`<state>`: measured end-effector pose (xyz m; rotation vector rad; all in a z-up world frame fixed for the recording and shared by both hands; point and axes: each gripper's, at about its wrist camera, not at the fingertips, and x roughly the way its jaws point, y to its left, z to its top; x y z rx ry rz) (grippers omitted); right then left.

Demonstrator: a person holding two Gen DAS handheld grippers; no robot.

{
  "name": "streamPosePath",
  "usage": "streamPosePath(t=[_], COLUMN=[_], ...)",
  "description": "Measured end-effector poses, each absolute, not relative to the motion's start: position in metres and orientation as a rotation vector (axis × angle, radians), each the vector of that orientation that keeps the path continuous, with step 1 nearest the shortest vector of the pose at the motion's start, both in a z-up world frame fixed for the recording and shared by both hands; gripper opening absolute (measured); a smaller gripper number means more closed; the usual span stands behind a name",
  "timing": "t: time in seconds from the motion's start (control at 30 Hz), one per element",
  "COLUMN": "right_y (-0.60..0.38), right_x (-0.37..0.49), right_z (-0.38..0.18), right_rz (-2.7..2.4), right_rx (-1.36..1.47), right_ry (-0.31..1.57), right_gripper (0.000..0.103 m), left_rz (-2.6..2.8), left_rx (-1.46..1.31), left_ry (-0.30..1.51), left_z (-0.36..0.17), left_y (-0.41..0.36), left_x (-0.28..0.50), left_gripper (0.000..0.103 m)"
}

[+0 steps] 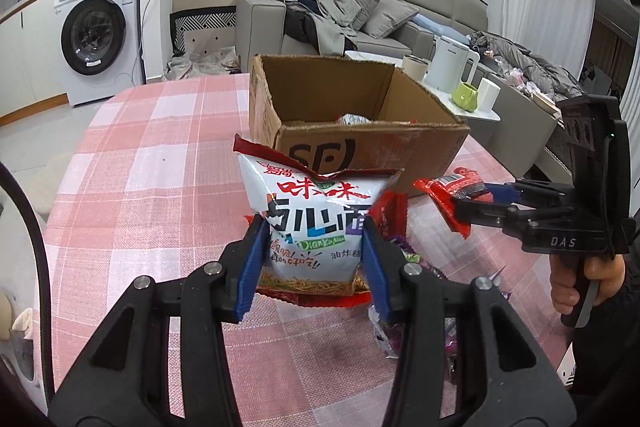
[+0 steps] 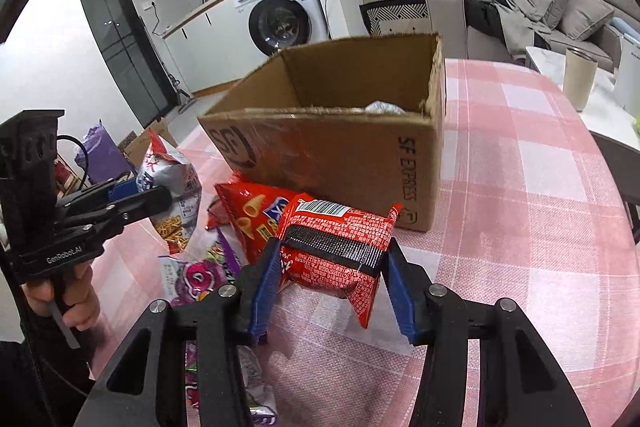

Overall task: Organize snacks
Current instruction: 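Carry both packets over the cardboard box and open both tools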

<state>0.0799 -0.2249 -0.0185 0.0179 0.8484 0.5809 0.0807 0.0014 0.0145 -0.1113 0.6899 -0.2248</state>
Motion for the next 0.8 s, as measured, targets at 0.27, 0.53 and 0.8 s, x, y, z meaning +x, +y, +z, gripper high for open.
streamPosePath(t=[0.27,0.53,0.8], right_y=[-0.232,-0.235,-0.239], right_x=[0.072,0.068,0.063], right_z=[0.003,0.021,0.039], right_rz=[0.586,0.584,0.573], right_rx=[0.034,0.056,0.087], right_ry=[0.803,0.759,0.705], right_gripper=[0.050,0.050,0.050], left_rz=[-0.204,-0.190,-0.201], left_rx=[-0.119,-0.125,-0.123], left_ry=[0.656,0.630,0.607], left_z=[0.031,0.048,0.065], left_y=[-0.001,-0.004,-0.007], left_x=[0.072,0.070,0.076], left_gripper=[0.043,0.043,0.043])
